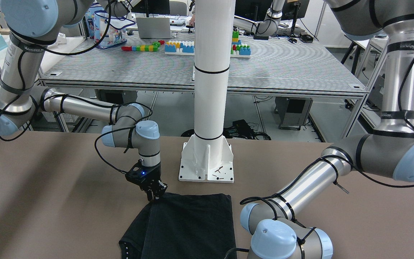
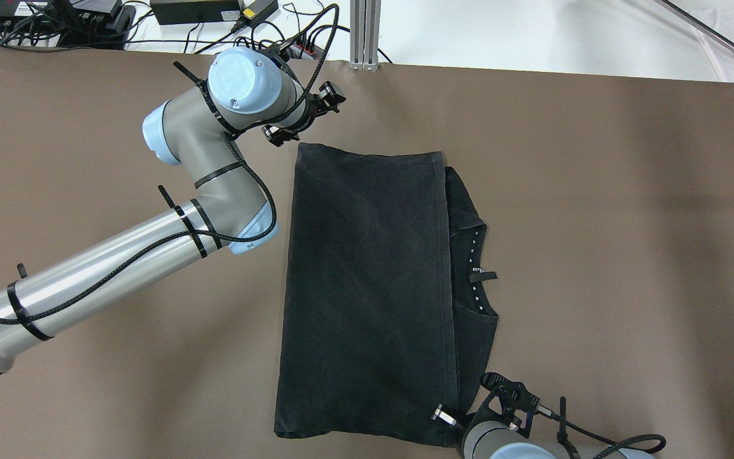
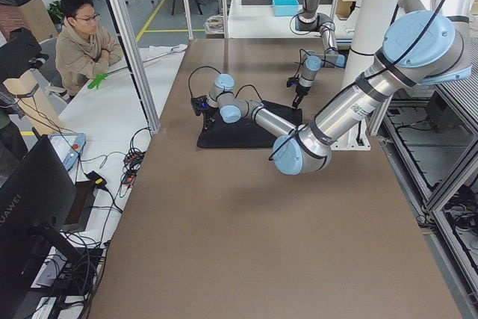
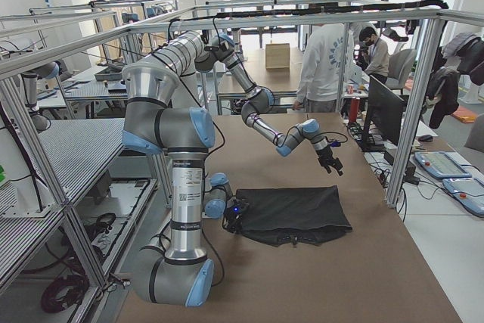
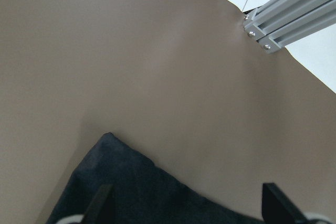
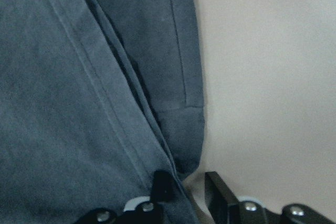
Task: Fold clothes
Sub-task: 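Move the right gripper to the shirt's near corner and grasp it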
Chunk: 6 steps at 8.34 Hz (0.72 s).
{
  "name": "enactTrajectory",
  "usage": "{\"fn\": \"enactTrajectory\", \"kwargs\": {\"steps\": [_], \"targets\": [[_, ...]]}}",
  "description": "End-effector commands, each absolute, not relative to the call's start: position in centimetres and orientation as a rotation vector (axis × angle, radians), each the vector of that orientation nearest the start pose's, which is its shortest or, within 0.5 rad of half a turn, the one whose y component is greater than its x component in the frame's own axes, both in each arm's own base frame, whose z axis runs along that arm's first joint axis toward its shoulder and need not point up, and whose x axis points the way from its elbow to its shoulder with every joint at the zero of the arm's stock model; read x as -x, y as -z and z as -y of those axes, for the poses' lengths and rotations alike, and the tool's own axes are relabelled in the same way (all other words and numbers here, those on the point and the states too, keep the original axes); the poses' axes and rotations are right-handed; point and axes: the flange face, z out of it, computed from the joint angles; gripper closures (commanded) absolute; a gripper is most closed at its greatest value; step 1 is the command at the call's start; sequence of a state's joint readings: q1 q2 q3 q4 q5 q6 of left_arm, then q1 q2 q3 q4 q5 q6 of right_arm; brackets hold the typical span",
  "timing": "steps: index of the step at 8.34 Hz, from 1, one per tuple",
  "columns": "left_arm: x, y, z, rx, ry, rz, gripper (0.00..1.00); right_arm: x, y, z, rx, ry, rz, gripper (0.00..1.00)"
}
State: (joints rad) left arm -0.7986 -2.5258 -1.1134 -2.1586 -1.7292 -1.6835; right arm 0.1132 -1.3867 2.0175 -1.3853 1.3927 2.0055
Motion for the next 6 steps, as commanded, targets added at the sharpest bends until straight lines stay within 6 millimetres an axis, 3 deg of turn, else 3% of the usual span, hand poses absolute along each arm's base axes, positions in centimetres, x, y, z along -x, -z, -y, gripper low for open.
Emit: {"fn": "enactTrajectory", "kwargs": {"steps": [1,3,6], "targets": [[-49.2,-17.9,67.3,-0.235,0.732,-1.094,0.0,51.8,-34.7,20.8,-0.036,-0.584,0.837,1.0],[-49.2,-17.9,67.3,-0.237,0.731,-1.094,0.0,51.8,-34.0,20.9,-0.032,-0.588,0.851,1.0],[-48.9,-17.6,66.9,-0.23,0.744,-1.108,0.0,50.6,-31.4,21.1,-0.02,-0.592,0.897,1.0]]}}
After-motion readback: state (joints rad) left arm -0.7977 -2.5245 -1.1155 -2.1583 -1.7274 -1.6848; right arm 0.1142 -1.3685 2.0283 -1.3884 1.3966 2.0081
